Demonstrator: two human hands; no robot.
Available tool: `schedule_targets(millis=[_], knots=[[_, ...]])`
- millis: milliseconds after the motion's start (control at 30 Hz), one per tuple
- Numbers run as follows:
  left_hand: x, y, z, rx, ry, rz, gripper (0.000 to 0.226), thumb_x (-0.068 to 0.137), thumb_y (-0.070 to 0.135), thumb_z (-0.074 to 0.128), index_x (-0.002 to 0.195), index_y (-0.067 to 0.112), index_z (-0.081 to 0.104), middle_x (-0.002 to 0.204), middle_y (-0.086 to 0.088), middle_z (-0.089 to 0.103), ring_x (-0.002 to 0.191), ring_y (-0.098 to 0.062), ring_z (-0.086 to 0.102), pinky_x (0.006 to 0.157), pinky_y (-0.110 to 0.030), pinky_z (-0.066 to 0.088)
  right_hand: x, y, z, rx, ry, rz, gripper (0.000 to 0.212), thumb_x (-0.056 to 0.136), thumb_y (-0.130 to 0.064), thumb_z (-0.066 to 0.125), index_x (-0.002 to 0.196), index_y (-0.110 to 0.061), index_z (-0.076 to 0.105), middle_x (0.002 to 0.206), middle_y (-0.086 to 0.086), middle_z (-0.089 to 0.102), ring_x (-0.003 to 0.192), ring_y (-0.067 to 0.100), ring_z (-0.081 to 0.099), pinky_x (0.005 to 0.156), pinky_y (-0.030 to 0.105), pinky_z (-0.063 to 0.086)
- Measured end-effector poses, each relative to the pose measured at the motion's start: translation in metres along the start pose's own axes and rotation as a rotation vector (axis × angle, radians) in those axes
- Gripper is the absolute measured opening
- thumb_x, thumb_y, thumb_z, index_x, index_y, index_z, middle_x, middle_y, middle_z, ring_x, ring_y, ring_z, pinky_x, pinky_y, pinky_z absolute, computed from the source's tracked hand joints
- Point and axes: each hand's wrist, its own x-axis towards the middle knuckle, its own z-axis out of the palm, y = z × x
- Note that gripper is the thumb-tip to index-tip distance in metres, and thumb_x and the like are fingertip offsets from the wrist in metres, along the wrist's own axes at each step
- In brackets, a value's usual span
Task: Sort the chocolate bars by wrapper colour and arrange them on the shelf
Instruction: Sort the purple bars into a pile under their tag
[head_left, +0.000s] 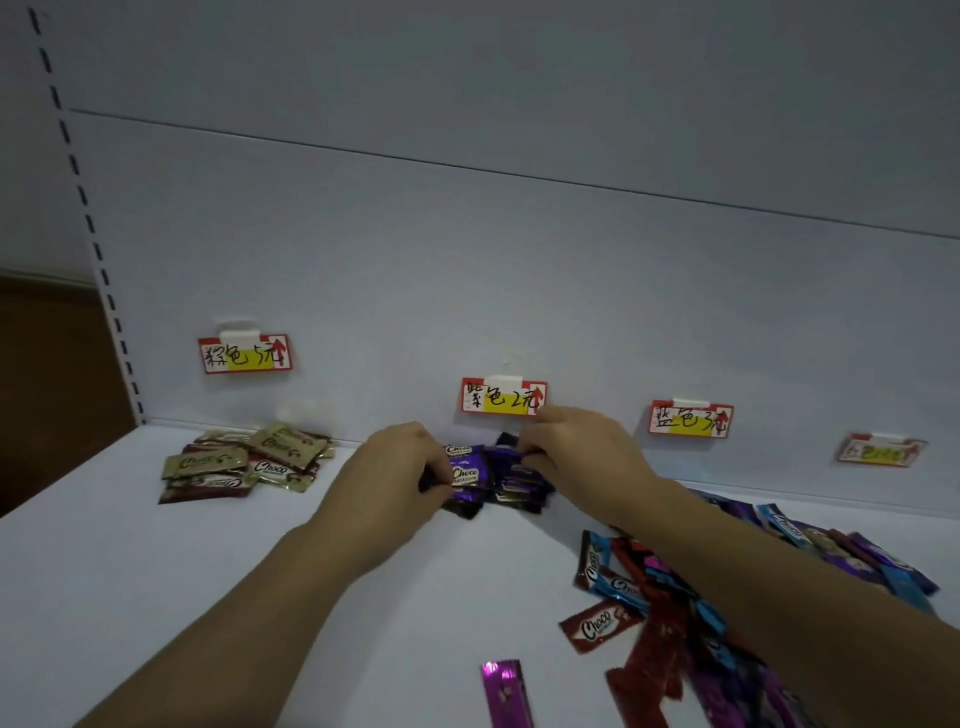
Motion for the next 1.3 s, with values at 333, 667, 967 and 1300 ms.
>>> schedule_targets(millis=[333,667,967,1300], knots=[[-0.016,0.038,0.002,0.070,-0.093,0.136,0.021,0.091,0.039,0.069,0.111,0.034,0.071,0.111,0.015,0.060,0.107,-0.009,0.048,0.091,-0.036,0.047,-0.049,0.035,-0.028,0.032,0.013,0.093,0.019,0.098,-0.033,0.061,0.112,-0.023,0.071,0.104,-0.005,0.068,0.095,0.018,0.062,0.078,0.036,0.053],[-0.012,0.121,0.026,0.108,-0.297,0.332,0.032,0.100,0.044,0.053,0.131,0.039,0.059,0.130,0.021,0.053,0.119,-0.005,0.044,0.103,-0.035,0.042,-0.162,0.094,-0.075,-0.007,-0.067,0.266,0.020,0.100,-0.020,0.057,0.117,-0.024,0.069,0.107,-0.003,0.067,0.099,0.020,0.059,0.082,0.039,0.051],[0.022,0.227,0.086,0.170,-0.442,0.543,0.029,0.100,0.045,0.052,0.123,0.032,0.062,0.118,0.008,0.060,0.112,-0.015,0.054,0.093,-0.041,0.048,-0.232,0.132,-0.100,0.026,-0.347,0.293,0.038,0.099,-0.016,0.061,0.132,-0.036,0.061,0.132,-0.008,0.058,0.119,0.011,0.048,0.095,0.033,0.047],[0.028,0.276,0.129,0.058,-0.584,0.269,0.037,0.075,0.041,0.086,0.101,0.022,0.069,0.097,0.003,0.067,0.095,-0.018,0.063,0.074,-0.029,0.048,-0.250,0.126,-0.088,0.005,-0.365,0.173,0.034,0.099,-0.031,0.059,0.132,-0.037,0.056,0.135,-0.002,0.049,0.123,0.019,0.044,0.093,0.035,0.047]])
